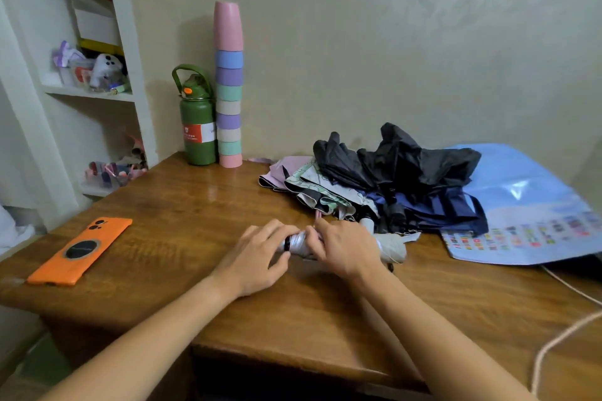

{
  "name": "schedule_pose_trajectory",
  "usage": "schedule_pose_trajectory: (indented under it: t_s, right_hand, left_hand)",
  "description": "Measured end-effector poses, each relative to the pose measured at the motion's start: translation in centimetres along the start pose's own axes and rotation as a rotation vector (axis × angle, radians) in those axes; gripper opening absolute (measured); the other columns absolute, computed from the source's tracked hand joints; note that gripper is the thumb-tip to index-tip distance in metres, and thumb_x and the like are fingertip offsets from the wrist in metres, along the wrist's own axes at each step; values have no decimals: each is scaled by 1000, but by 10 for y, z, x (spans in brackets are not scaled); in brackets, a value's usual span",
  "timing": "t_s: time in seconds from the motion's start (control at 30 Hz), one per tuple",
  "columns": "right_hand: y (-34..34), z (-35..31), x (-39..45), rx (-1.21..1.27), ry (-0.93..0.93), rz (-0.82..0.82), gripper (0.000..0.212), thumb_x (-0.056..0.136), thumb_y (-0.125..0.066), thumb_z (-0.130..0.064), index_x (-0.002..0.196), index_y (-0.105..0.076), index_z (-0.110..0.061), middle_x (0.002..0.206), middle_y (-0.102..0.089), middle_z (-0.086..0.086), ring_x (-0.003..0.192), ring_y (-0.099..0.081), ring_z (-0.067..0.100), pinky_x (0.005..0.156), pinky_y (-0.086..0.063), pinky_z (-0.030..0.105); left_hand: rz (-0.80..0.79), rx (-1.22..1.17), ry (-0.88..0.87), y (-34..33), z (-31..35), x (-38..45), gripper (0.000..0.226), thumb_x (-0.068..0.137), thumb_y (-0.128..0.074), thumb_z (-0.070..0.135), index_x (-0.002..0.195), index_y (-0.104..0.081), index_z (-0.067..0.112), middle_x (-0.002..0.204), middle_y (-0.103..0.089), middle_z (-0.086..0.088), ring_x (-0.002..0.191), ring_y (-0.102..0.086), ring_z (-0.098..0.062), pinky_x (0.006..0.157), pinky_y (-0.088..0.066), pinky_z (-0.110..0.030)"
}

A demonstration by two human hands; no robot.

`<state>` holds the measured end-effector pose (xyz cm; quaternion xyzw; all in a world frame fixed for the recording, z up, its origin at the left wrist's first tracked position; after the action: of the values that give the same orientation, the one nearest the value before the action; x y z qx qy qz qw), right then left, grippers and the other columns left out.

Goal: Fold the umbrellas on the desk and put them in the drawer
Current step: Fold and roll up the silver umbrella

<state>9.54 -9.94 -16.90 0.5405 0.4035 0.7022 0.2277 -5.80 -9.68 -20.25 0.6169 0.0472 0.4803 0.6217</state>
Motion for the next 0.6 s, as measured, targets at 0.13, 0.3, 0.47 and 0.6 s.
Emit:
schedule_pose_trajectory:
  t_s: [0.13, 0.3, 0.47, 0.6]
  right_hand:
    - [13, 72, -43, -58, -138, -52, 37, 97, -32, -50, 73, -41, -24, 61, -60, 2, 52, -56, 29, 49, -29, 33]
    - [31, 138, -97, -84, -173, -69, 37, 102, -28, -49, 80, -44, -24, 70, -59, -1, 64, -56, 25, 62, -40, 39]
    - [16, 203, -143, -62, -241, -350, 65, 95, -22, -64, 125, -56, -18, 112, -57, 4, 101, -54, 27, 85, -38, 38]
    - [23, 228, -156, -78, -222, -482, 58, 98, -46, -49, 151, -38, -27, 141, -46, 2, 128, -43, 26, 108, -34, 41]
  left_hand:
    - [10, 1, -102, -44, 63, 43, 45, 91, -56, 28, 136, -53, 26, 120, -54, 8, 98, -55, -12, 97, -46, -36]
    - [23, -108, -132, -95, 122, 71, 47, 86, -61, 25, 133, -57, 29, 117, -55, 12, 106, -56, -8, 102, -43, -37]
    - [-84, -59, -225, -133, 151, 94, 49, 92, -59, 26, 141, -54, 33, 133, -54, 12, 130, -48, -9, 114, -29, -33]
    - [-77, 17, -300, -143, 159, 107, 58, 90, -68, 24, 145, -53, 34, 137, -56, 6, 132, -50, -16, 114, -36, -40]
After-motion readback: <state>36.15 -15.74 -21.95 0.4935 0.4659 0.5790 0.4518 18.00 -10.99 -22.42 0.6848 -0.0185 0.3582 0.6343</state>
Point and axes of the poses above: each hand's wrist, its own x-axis towards the middle knuckle, its own y-axis out of the back of the hand, z = x × y, the point moved 8 cm from there along x, towards the middle knuckle
